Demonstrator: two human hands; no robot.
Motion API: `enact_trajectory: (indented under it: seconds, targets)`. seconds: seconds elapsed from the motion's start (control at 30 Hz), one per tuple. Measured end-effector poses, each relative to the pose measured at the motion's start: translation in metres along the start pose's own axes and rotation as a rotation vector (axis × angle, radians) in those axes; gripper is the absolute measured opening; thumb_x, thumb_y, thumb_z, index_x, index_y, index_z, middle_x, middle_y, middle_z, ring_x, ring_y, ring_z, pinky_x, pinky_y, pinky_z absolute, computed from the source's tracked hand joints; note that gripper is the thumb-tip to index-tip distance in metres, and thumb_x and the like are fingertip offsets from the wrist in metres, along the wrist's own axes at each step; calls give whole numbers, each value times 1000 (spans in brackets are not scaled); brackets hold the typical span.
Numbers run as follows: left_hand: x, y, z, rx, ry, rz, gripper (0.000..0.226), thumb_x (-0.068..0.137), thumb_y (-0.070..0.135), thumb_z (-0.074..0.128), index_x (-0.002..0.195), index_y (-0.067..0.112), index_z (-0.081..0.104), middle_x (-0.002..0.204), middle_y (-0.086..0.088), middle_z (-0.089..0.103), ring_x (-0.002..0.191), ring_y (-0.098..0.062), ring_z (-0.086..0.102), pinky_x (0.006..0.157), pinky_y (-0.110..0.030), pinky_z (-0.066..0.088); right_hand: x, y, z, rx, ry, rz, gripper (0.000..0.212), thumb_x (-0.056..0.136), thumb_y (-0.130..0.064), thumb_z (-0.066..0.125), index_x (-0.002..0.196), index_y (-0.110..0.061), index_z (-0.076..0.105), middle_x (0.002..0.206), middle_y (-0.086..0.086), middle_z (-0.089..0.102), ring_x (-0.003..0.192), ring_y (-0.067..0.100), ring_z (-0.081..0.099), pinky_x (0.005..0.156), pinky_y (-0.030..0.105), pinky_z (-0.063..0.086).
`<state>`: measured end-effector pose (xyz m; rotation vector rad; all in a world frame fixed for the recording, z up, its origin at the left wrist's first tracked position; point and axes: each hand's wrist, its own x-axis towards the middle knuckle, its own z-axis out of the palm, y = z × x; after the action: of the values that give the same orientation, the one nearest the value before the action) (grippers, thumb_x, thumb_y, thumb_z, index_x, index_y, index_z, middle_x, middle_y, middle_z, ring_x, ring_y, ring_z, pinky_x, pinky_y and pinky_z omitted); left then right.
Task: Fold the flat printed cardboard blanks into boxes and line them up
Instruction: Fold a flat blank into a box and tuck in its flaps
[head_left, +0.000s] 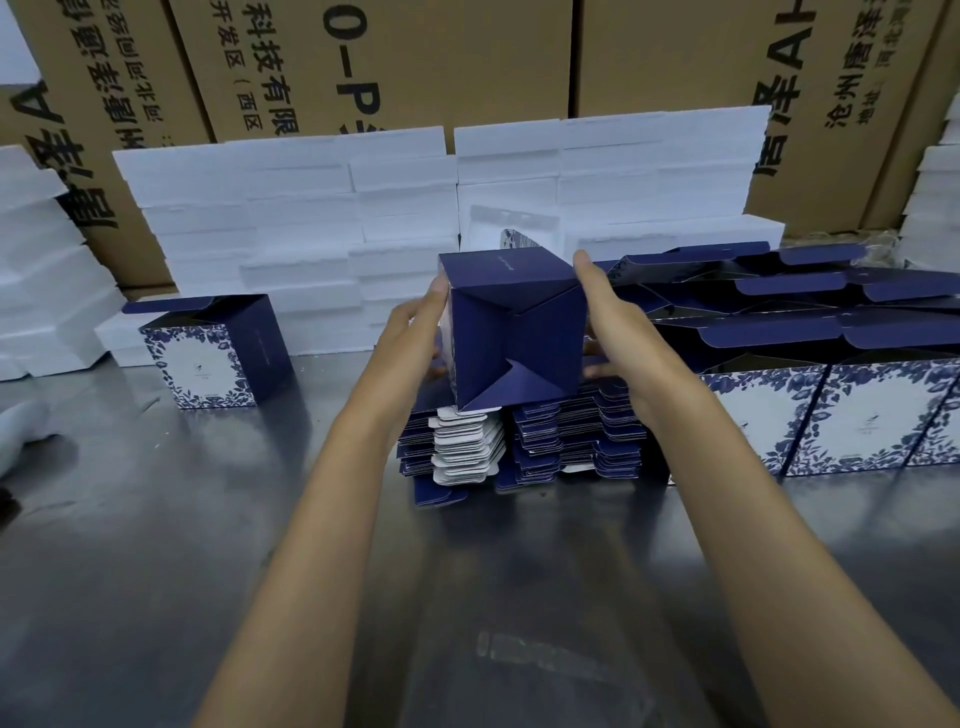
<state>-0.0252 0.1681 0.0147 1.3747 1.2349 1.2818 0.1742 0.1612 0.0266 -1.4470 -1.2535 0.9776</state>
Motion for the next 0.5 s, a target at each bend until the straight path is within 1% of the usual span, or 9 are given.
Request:
enact_trajectory:
  seconds: [0.07,0.1,0.13,0.17,0.23,0.33,0.4,0.47,0.5]
  targets:
    - [-4,6,1,-15,-59,38,38,90,73,48,110,46,65,106,13,74,102,-6,70,95,-30,55,0,-1,-1,15,20,-14,77,87,-84,35,119,-22,67,115,9,70,108,24,68,80,35,53]
    - [-7,9,1,-21,-67,45,36,87,76,50,107,50,65,106,19,73,100,-2,70,95,-29,55,0,-1,-2,48,33,-39,72,87,-81,39,122,-24,67,120,6,70,111,23,67,84,36,53]
    - [-9,11,1,-29,-68,31,50,80,81,54,119,50,61,119,19,68,107,-3,68,101,-32,53,0,-2,-3,102,43,-72,64,88,-75,44,122,-26,67,120,2,72,112,21,66,91,39,53]
    - [-9,12,1,-46,-61,25,80,69,87,59,137,44,50,138,15,58,120,-8,62,108,-38,47,0,-2,-5,169,44,-108,53,89,-66,48,117,-26,69,114,-2,74,109,18,67,97,42,52]
    - [-10,13,-1,-46,-40,77,120,51,91,67,153,47,21,159,16,31,136,-9,43,116,-40,34,2,-1,-6,286,21,-180,33,93,-45,48,102,-23,70,102,-1,76,100,16,69,96,40,52]
    - [-11,17,-6,-34,-25,269,127,53,75,82,151,57,4,155,31,25,137,0,38,106,-27,34,6,5,-6,317,-28,-275,34,101,-17,38,109,-26,70,115,-1,72,103,15,64,87,30,51]
    - [-12,17,-7,11,-17,363,133,54,60,92,151,59,1,162,22,20,139,1,37,101,-18,36,6,9,-6,216,-18,-285,41,103,-12,36,115,-36,66,126,-6,68,113,12,61,89,28,48]
    - [-11,16,-5,49,-34,408,137,55,46,96,152,57,-1,162,19,18,133,11,35,100,-12,35,7,13,-7,140,9,-266,45,103,-9,39,111,-48,62,115,-21,69,111,-1,61,85,21,48]
    - [-10,15,-3,43,-53,409,136,56,41,96,152,56,0,156,20,26,129,13,38,102,-14,37,8,16,-7,118,27,-258,47,103,-7,40,109,-50,61,104,-28,70,102,-10,63,77,15,49]
